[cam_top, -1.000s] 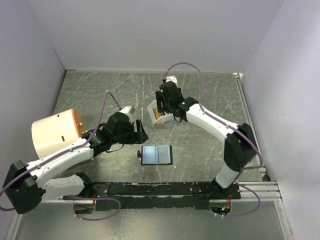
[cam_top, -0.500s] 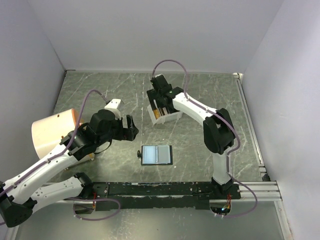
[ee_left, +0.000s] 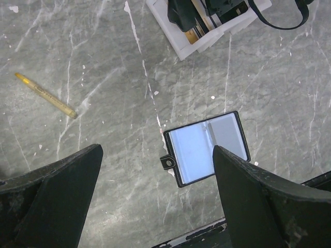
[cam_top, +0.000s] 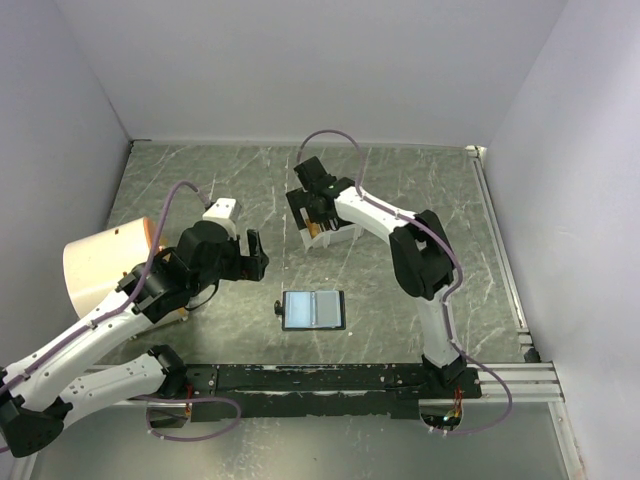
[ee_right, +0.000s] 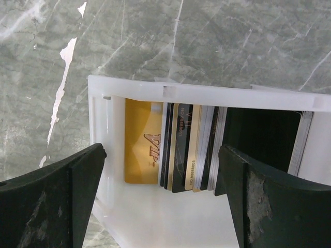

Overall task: Put the credit cards into the card holder
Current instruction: Pick up the credit card from the storage box.

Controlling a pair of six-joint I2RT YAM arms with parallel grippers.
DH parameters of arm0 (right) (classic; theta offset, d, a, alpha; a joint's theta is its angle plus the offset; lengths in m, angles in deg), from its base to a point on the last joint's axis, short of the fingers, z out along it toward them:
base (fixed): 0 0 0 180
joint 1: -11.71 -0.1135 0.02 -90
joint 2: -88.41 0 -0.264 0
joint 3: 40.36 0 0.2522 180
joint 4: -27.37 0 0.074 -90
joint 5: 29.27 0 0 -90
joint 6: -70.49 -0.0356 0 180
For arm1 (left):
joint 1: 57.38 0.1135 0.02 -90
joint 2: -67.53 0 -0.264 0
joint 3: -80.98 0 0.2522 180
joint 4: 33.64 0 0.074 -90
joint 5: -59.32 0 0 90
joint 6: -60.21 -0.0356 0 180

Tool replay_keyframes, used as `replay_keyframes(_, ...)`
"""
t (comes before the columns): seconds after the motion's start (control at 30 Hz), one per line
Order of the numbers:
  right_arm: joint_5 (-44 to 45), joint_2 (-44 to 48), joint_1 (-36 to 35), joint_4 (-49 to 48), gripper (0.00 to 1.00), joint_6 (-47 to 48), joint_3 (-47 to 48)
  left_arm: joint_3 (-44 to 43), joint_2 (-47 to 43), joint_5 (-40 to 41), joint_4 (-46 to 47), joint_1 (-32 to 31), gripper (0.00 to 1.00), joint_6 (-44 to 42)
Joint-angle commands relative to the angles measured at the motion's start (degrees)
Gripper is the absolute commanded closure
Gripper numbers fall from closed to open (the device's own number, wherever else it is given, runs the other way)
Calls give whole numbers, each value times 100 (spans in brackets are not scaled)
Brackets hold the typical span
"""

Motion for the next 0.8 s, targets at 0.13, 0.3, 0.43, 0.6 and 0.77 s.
replay_keyframes(0.13,203,-36,12,239,23,12,145,-82,-112,279,-98,19,0,-63)
replay_keyframes(0.3,308,201,14,372,25,-107,317,-78,-170,355,-115,20,1,-49)
replay_keyframes(0.43,396,355,20,319,24,-122,235,-68,-247,424,-133,21,1,-37)
replay_keyframes(0.6,772,140,26,473,17,-40,343,-62,-310,446,-142,17,0,-43)
replay_keyframes(0.77,717,-70,45,446,13,107,377,-69,-334,482,-162,16,0,-56)
